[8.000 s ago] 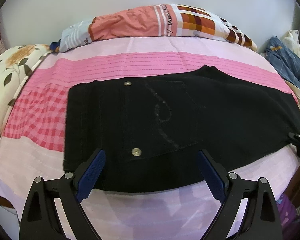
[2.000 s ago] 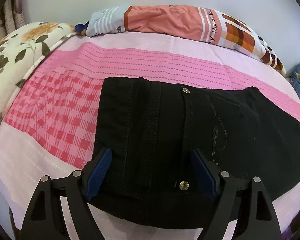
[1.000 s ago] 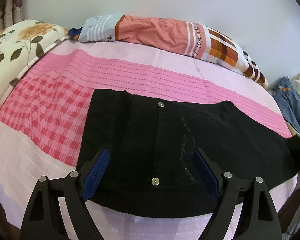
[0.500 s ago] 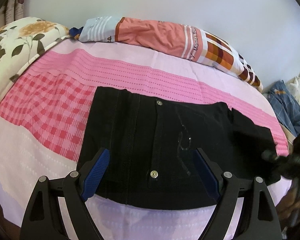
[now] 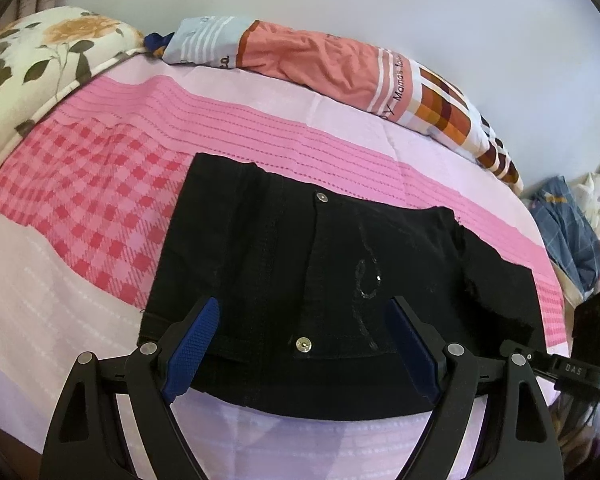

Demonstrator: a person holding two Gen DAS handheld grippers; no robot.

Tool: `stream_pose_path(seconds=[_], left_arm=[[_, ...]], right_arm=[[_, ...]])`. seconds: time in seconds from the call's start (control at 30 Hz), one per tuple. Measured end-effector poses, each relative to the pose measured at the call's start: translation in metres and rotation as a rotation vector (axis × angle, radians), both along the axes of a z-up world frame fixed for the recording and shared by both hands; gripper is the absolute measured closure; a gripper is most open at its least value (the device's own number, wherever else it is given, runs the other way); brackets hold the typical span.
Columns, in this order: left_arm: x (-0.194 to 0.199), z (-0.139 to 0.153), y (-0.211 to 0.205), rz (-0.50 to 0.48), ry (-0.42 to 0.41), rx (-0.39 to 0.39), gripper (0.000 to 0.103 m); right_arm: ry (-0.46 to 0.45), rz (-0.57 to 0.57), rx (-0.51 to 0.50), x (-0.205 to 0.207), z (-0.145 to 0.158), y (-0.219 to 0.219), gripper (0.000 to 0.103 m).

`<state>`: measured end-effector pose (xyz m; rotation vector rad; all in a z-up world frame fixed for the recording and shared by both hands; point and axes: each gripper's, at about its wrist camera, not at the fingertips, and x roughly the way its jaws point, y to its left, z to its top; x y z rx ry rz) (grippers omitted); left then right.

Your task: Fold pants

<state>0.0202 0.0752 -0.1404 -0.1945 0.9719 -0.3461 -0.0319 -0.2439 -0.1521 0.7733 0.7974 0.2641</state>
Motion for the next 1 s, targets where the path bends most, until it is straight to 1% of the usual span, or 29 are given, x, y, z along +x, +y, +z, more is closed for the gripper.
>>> stream_pose_path(seconds=[0.17,0.3,0.4,0.47,0.5,0.53,0.57,0.6,0.63,0.67,0.7,0.73,0.83,0.9,1.0], left_arm=[[-0.002,-0.001,-0.011,-0.028,-0.003,0.030,0.018],[-0.003,-0.001,-0.017,-0.045,-0.007,0.041,0.018],[-0.003,-0.001,-0.019,-0.055,-0.007,0.041,0.018],[-0.003,-0.001,-0.022,-0.061,-0.006,0.048,0.018],[-0.003,-0.001,-0.023,-0.064,-0.007,0.049,0.018],[-0.003,-0.001,-0.024,-0.067,-0.007,0.050,0.018],[-0.003,-0.001,-0.025,-0.070,-0.006,0.052,0.018],[-0.003,-0.001,-0.026,-0.073,-0.004,0.054,0.018],[-0.003,-0.001,-0.028,-0.079,-0.003,0.056,0.018],[-0.003,0.000,-0.029,-0.084,-0.003,0.059,0.018],[-0.004,0.000,-0.030,-0.089,-0.004,0.064,0.018],[-0.005,0.001,-0.032,-0.094,-0.008,0.071,0.018],[-0.010,0.005,-0.034,-0.110,-0.024,0.084,0.018],[-0.012,0.006,-0.037,-0.123,-0.028,0.082,0.018],[-0.015,0.005,-0.044,-0.152,-0.016,0.064,0.018]], right_arm=[[-0.009,0.032,-0.083,-0.002,0.005,0.012,0.091],[0.005,0.058,-0.089,-0.006,0.000,0.018,0.091],[-0.011,0.083,-0.166,-0.010,0.005,0.029,0.090],[-0.025,0.109,-0.210,-0.013,0.008,0.037,0.087],[-0.031,0.130,-0.215,-0.012,0.008,0.039,0.080],[-0.041,0.139,-0.207,-0.013,0.008,0.040,0.070],[-0.062,0.148,-0.171,-0.015,0.010,0.039,0.063],[-0.099,0.174,-0.094,-0.017,0.012,0.035,0.051],[-0.133,0.199,-0.023,-0.018,0.014,0.031,0.048],[-0.187,0.220,0.103,-0.022,0.016,0.019,0.048],[-0.211,0.212,0.168,-0.025,0.017,0.009,0.048],[-0.232,0.172,0.222,-0.029,0.016,-0.008,0.048],[-0.243,0.042,0.263,-0.043,0.011,-0.051,0.047],[-0.236,-0.021,0.251,-0.056,0.008,-0.076,0.047],[-0.243,-0.011,0.213,-0.067,0.010,-0.080,0.047]])
